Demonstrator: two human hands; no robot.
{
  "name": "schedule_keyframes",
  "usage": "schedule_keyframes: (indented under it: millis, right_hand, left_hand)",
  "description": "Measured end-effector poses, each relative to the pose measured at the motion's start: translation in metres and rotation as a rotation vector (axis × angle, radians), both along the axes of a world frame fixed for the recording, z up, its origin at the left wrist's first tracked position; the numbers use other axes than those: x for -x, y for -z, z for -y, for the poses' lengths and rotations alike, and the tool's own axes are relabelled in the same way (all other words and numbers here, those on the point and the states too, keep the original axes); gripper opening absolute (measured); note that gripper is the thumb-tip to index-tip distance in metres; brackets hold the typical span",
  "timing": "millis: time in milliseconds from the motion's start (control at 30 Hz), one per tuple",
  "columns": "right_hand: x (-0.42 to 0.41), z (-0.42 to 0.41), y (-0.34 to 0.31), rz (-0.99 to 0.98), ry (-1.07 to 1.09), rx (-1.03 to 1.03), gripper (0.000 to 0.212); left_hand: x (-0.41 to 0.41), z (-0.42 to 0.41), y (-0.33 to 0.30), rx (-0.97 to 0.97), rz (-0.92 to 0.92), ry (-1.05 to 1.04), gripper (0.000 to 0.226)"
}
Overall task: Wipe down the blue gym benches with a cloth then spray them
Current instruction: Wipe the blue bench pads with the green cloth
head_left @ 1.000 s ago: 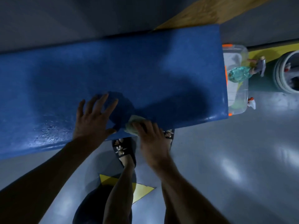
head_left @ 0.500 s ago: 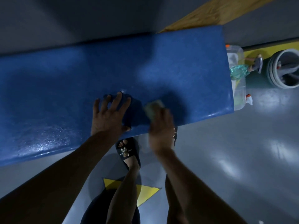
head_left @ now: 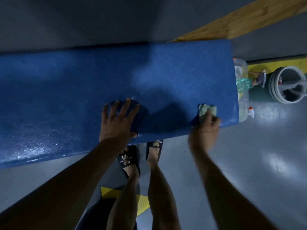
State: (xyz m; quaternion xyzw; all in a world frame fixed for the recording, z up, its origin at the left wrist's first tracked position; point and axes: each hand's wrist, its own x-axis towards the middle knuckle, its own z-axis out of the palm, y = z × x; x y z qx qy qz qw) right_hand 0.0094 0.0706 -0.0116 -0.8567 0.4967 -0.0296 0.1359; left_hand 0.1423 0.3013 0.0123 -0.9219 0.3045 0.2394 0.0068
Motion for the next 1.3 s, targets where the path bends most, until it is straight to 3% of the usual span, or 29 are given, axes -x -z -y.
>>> schedule_keyframes:
  millis: [67, 167, 233, 333, 400, 467, 533, 633, 700, 800, 867, 967, 1033, 1100, 1133, 1200, 1300]
  right_hand:
    - [-0.012, -0.063, 0.008, 0.043, -0.067, -0.077, 0.071]
    - [-0.016, -0.13, -0.003, 0.047, -0.494, -0.169, 0.072]
    - [-0.01, -0.126, -0.006, 0.039, -0.809, -0.24, 0.066]
    - [-0.005, -0.057, -0.001, -0.034, -1.128, -0.127, 0.066]
    - [-0.001, 0.003, 0.002, -0.121, -1.007, -0.089, 0.064]
    - [0.001, 0.056, -0.001, -0.152, -0.666, -0.069, 0.046]
    - [0.0, 0.078, 0.001, -0.092, -0.331, 0.003, 0.06]
    - [-0.024, 0.041, 0.012, 0.014, -0.02, 0.038, 0.068]
    - [-0.044, -0.021, 0.013, 0.065, -0.103, -0.026, 0.063]
    - [-0.056, -0.108, 0.003, 0.013, -0.547, -0.104, 0.06]
    - [-0.062, -0.113, 0.001, 0.016, -0.752, -0.171, 0.068]
    - [-0.057, -0.053, 0.009, -0.032, -0.986, -0.077, 0.079]
    - [-0.049, 0.003, 0.011, -0.041, -0.907, -0.013, 0.072]
    - [-0.045, 0.054, 0.007, -0.025, -0.561, -0.048, 0.059]
    - [-0.046, 0.069, 0.005, -0.003, -0.402, -0.053, 0.063]
    - [-0.053, 0.078, 0.006, -0.044, -0.259, 0.024, 0.079]
    - [-0.073, 0.031, 0.013, 0.004, -0.133, -0.017, 0.076]
  left_hand:
    - [-0.001, 0.0, 0.0, -0.001, -0.001, 0.003, 0.107]
    - [-0.002, -0.002, 0.002, -0.007, 0.004, 0.011, 0.105]
    - [-0.002, -0.002, 0.003, 0.0, 0.011, 0.016, 0.103]
    - [-0.002, -0.003, 0.003, 0.018, 0.005, 0.005, 0.107]
    - [-0.002, -0.002, 0.003, 0.009, -0.001, 0.005, 0.11]
    - [-0.003, -0.002, 0.004, 0.008, 0.006, 0.007, 0.11]
    - [-0.002, -0.003, 0.006, 0.015, 0.01, 0.005, 0.111]
    - [-0.001, -0.003, 0.008, 0.015, 0.005, -0.006, 0.111]
    - [-0.001, -0.002, 0.007, 0.012, -0.001, -0.014, 0.11]
    - [-0.002, -0.002, 0.004, 0.038, -0.007, -0.02, 0.102]
    - [-0.003, -0.002, 0.003, 0.028, -0.003, -0.008, 0.098]
    - [-0.004, -0.001, 0.005, 0.004, -0.023, -0.01, 0.104]
    - [-0.004, 0.0, 0.005, -0.016, -0.021, -0.012, 0.109]
    - [-0.004, 0.0, 0.006, -0.019, -0.022, -0.014, 0.11]
    - [-0.003, 0.0, 0.006, -0.022, -0.024, -0.013, 0.109]
    - [-0.002, 0.0, 0.006, -0.027, -0.025, -0.015, 0.109]
    - [-0.001, 0.0, 0.008, -0.017, -0.022, -0.03, 0.111]
